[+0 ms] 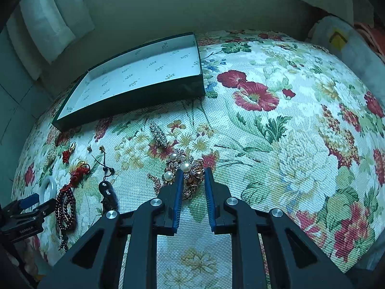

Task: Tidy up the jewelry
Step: 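Close the right gripper on the gold pearl brooch, then lower the left gripper and close it on the white bangle rim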

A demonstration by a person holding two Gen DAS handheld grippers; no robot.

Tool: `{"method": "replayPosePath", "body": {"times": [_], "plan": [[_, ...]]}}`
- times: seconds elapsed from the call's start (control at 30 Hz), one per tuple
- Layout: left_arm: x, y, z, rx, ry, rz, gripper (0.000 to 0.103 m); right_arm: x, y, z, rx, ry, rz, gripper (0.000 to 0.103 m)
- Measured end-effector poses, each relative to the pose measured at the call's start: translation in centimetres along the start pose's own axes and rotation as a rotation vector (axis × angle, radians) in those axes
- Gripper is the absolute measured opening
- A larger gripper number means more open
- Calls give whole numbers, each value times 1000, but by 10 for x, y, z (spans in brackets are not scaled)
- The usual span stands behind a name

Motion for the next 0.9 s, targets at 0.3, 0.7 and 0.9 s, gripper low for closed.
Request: {"method": "replayPosePath", "body": {"times": [0.3,0.7,0.9], "plan": [[0,0,0,0,0,0,93,-5,5,-3,-15,33,6,57],[0,0,0,0,0,0,93,-9,17,-29,19,-93,12,59],[0,0,0,0,0,0,93,-6,16,-32,63,-160,24,43]]}}
Point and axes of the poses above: each gripper's, at about its wrist camera, not at the fingertips, and y roughly the way its jaws point, z to its right, x to its underside, the point moved 10 cm from there along y, roughly the way its jaws point, and after that the axes turned 1 degree about -z, right-handed, at the moved point
